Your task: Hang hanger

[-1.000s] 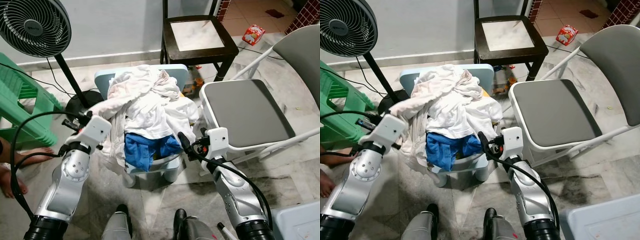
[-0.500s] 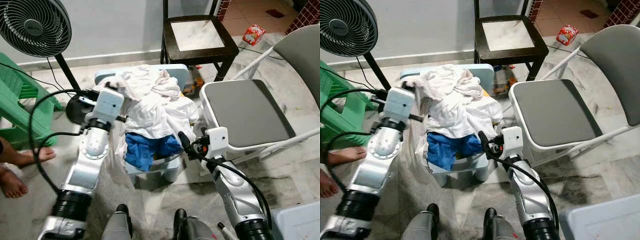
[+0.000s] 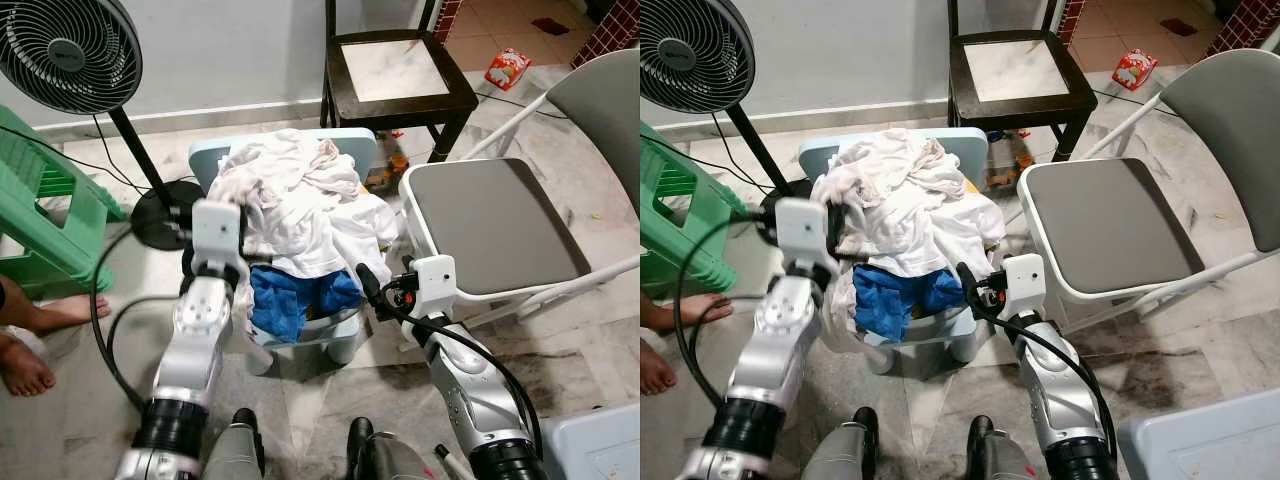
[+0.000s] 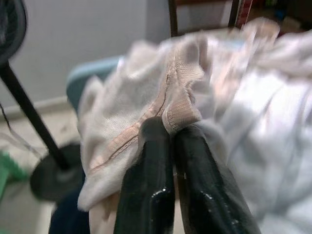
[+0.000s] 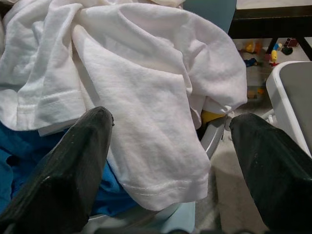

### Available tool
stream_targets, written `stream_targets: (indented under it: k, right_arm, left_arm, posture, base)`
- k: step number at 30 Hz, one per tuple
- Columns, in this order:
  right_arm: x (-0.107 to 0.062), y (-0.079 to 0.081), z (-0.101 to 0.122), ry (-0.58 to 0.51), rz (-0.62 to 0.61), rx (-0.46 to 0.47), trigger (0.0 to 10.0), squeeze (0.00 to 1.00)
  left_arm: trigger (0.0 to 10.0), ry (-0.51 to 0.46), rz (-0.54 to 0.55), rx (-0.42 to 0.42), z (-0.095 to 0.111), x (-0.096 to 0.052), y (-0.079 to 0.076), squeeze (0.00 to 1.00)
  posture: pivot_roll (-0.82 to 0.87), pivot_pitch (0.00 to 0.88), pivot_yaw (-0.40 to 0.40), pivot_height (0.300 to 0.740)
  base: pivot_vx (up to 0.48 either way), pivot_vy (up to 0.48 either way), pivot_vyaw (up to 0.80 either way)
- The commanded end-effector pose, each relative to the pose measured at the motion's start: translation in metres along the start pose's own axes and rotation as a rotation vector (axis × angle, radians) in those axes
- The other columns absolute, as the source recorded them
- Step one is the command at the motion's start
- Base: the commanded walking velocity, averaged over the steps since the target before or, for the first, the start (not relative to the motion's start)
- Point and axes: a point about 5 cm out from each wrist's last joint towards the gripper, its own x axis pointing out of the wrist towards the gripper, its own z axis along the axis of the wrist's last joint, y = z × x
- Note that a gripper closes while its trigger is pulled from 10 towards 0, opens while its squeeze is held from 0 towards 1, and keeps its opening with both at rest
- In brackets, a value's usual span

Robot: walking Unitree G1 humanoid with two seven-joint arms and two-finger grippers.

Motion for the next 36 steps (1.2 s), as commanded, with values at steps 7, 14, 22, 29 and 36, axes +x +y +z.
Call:
stream_targets:
  k: [7,14,22,29,36]
  right_arm:
    - [-0.004,-0.002,-0.007,0.024,-0.011,0.006,10.0,0.00]
    - [-0.004,-0.003,-0.007,0.026,-0.011,0.001,10.0,0.00]
    - [-0.003,-0.003,-0.007,0.027,-0.012,0.001,10.0,0.00]
    - [-0.002,-0.002,-0.008,0.028,-0.008,0.003,10.0,0.00]
    - [-0.004,-0.006,-0.008,0.031,-0.016,0.002,10.0,0.00]
  left_arm:
    - [10.0,0.110,-0.008,0.058,-0.024,-0.013,0.010,1.00]
    - [10.0,0.034,-0.043,0.155,0.000,-0.016,0.018,1.00]
    - [10.0,0.044,-0.141,0.302,0.008,-0.030,0.014,1.00]
    - [10.0,0.100,-0.167,0.328,-0.001,-0.039,0.013,0.00]
    - [10.0,0.090,-0.152,0.364,0.003,-0.046,0.013,0.00]
  posture:
    - [0.24,0.325,-0.029,0.740]
    - [0.24,0.322,-0.029,0.740]
    - [0.25,0.320,-0.027,0.740]
    - [0.25,0.321,-0.027,0.740]
    - [0.25,0.325,-0.026,0.740]
  base:
    - [0.000,0.000,0.00]
    - [0.000,0.000,0.00]
    - [0.000,0.000,0.00]
    - [0.000,0.000,0.00]
    - [0.000,0.000,0.00]
